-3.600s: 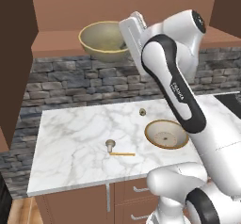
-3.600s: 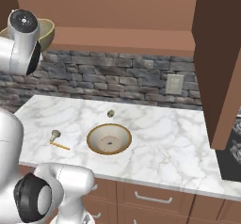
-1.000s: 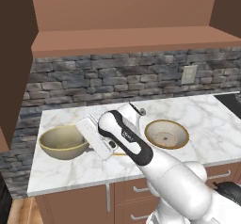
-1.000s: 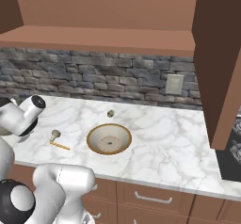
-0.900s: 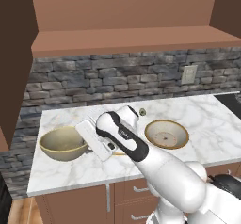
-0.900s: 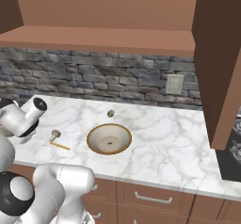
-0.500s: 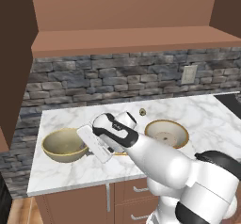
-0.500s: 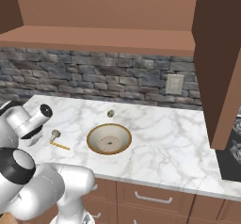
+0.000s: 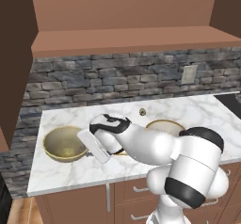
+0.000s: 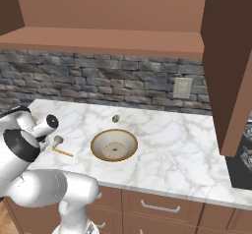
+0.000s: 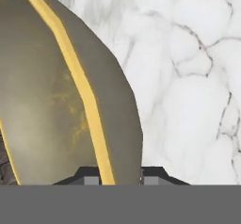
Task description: Pick both bowls and place them on the counter. Then place the mushroom in one bowl and place the cream cheese stick in the other bowl.
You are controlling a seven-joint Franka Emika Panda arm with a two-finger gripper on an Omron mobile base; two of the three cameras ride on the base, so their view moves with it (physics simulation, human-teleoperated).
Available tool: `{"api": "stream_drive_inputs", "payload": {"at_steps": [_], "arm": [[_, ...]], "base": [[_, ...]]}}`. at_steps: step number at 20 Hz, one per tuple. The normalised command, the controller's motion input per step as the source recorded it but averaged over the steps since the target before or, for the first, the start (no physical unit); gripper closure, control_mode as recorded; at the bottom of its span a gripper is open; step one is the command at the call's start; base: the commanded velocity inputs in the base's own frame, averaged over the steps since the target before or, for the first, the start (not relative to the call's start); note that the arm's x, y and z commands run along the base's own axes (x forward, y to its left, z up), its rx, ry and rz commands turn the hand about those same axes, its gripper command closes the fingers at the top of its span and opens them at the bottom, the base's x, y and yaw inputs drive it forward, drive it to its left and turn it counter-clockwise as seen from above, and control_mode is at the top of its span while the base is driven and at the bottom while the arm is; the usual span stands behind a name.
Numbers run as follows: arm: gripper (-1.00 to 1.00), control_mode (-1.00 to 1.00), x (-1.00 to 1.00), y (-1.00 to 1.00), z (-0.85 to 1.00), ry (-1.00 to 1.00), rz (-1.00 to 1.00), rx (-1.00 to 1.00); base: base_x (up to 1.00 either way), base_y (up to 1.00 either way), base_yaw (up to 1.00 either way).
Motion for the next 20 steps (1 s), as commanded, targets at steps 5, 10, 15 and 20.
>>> {"api": "stream_drive_inputs", "payload": {"at_steps": [5,10,15,20], "arm": [[1.0,-1.0,0.24,0.01,-0.22,0.0,0.0,0.0],[1.0,-1.0,-0.02,-0.02,0.01,0.0,0.0,0.0],[-1.0,-1.0,-0.38,-0.1,0.35,0.01,-0.05,0.0],[-1.0,-1.0,-0.27,-0.01,0.31,0.01,-0.07,-0.01]], "base": [[0.0,0.0,0.0],[0.0,0.0,0.0],[0.0,0.0,0.0],[0.0,0.0,0.0]]}}
